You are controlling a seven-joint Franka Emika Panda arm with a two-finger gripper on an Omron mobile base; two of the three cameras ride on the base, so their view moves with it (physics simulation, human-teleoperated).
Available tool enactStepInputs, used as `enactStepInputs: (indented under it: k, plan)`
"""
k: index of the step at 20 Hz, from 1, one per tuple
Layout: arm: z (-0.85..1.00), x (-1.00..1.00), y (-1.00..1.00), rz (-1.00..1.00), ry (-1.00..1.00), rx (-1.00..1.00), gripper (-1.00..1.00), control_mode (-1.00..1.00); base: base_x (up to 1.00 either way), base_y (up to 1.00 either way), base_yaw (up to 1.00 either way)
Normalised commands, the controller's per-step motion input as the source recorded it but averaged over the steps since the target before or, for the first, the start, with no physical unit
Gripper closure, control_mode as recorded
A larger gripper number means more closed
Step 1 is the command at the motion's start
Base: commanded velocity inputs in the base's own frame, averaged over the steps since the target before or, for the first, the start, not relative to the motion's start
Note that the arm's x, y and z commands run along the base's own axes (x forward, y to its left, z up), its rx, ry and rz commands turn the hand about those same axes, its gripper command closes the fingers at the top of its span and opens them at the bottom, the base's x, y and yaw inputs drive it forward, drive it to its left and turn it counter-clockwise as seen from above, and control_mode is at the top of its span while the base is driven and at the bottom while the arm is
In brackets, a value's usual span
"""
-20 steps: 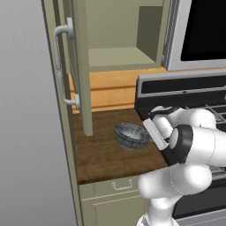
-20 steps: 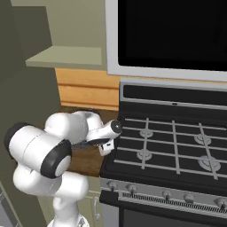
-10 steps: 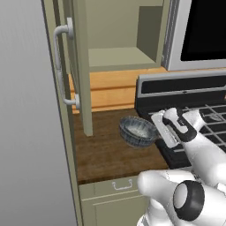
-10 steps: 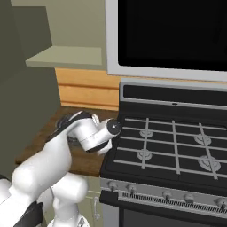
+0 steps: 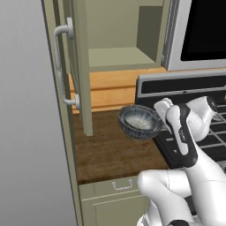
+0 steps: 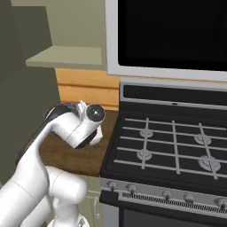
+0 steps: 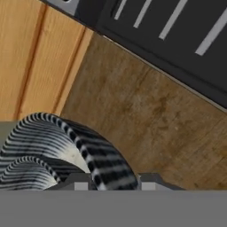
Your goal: Pick up the bowls on the counter and stack them on top of one another in the open cabinet. Place the smaller bowl on top of the larger bowl.
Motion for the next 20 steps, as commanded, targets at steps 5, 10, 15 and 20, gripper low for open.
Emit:
enactStepInputs:
  k: [5,10,15,20]
  plan:
    - [1.0,-0.29,0.0,0.0,-0.1,-0.07,1.0,-1.0,0.0,0.0,0.0]
    - [1.0,-0.42,0.02,0.0,-0.18,-0.02,1.0,-1.0,0.0,0.0,0.0]
    - [1.0,0.0,0.17,-0.01,-0.21,-0.07,1.0,-1.0,0.0,0.0,0.0]
    - [1.0,0.56,0.1,-0.1,-0.09,-0.06,1.0,-1.0,0.0,0.0,0.0]
